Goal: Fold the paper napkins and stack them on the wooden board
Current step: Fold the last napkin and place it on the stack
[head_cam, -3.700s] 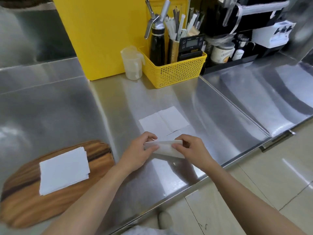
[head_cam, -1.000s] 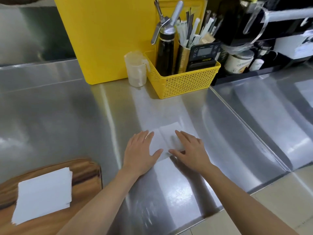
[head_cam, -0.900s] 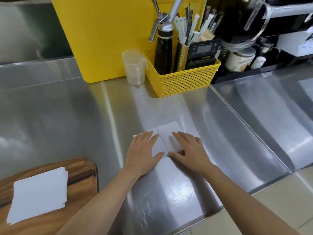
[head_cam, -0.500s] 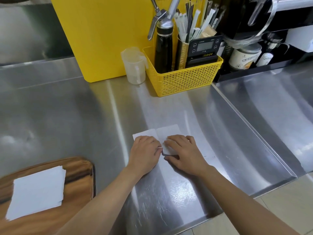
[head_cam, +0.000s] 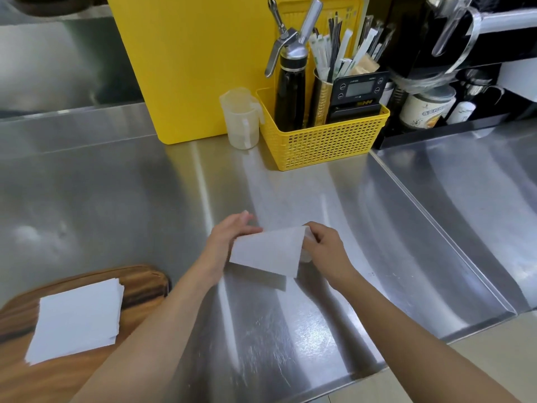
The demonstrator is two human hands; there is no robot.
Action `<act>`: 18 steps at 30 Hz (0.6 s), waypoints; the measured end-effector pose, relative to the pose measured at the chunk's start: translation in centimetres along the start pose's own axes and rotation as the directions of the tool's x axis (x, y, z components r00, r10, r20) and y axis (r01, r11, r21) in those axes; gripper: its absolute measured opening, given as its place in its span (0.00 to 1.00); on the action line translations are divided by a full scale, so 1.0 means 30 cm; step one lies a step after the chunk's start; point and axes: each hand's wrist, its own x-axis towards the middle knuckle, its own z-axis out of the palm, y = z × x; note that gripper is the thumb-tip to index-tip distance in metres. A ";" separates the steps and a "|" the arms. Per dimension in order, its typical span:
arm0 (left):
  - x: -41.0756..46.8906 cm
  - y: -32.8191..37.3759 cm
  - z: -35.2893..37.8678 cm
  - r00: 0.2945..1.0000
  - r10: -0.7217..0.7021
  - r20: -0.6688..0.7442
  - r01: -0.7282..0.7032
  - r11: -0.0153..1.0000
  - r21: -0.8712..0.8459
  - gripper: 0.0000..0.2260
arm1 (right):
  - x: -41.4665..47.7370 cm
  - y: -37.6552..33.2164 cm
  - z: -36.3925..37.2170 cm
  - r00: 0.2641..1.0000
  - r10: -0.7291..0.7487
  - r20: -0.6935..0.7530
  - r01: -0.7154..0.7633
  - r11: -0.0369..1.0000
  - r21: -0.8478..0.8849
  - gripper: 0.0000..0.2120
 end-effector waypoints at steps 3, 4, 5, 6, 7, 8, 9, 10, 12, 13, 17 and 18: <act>-0.015 -0.025 -0.032 0.987 -0.068 0.144 0.082 0.992 -0.094 0.35 | 0.005 -0.020 0.014 0.988 0.150 0.048 -0.154 0.982 0.111 0.22; -0.021 -0.037 -0.039 0.979 -0.079 0.188 0.106 0.985 -0.138 0.42 | 0.002 -0.022 0.020 0.981 0.182 0.070 -0.190 0.974 0.125 0.23; -0.022 -0.052 -0.048 0.969 -0.087 0.229 0.131 0.974 -0.183 0.48 | -0.002 -0.026 0.026 0.973 0.213 0.088 -0.224 0.964 0.144 0.23; -0.022 -0.067 -0.056 0.961 -0.093 0.262 0.154 0.962 -0.225 0.52 | -0.004 -0.026 0.033 0.965 0.242 0.104 -0.257 0.953 0.162 0.20; -0.023 -0.079 -0.064 0.956 -0.096 0.276 0.170 0.952 -0.257 0.53 | -0.006 -0.030 0.040 0.952 0.281 0.119 -0.299 0.939 0.172 0.16; -0.024 -0.088 -0.073 0.953 -0.102 0.286 0.185 0.942 -0.282 0.54 | -0.006 -0.028 0.045 0.937 0.328 0.123 -0.346 0.923 0.171 0.11; -0.025 -0.094 -0.080 0.947 -0.113 0.302 0.206 0.932 -0.297 0.54 | -0.008 -0.028 0.048 0.918 0.377 0.124 -0.394 0.904 0.166 0.09; -0.028 -0.100 -0.086 0.940 -0.130 0.316 0.227 0.928 -0.295 0.53 | -0.008 -0.023 0.049 0.900 0.416 0.126 -0.433 0.887 0.159 0.09; -0.036 -0.107 -0.086 0.941 -0.174 0.290 0.252 0.932 -0.260 0.48 | -0.009 -0.017 0.049 0.878 0.462 0.127 -0.477 0.866 0.152 0.09; -0.040 -0.107 -0.083 0.952 -0.186 0.243 0.247 0.935 -0.254 0.44 | -0.011 -0.015 0.049 0.874 0.470 0.122 -0.484 0.864 0.137 0.09; -0.038 -0.115 -0.081 0.985 -0.171 0.020 0.171 0.963 -0.207 0.33 | -0.020 -0.008 0.061 0.912 0.396 0.105 -0.400 0.916 0.022 0.02; -0.038 -0.116 -0.084 0.988 -0.153 -0.001 0.151 0.972 -0.178 0.31 | -0.020 -0.006 0.064 0.932 0.347 0.101 -0.349 0.937 0.007 0.08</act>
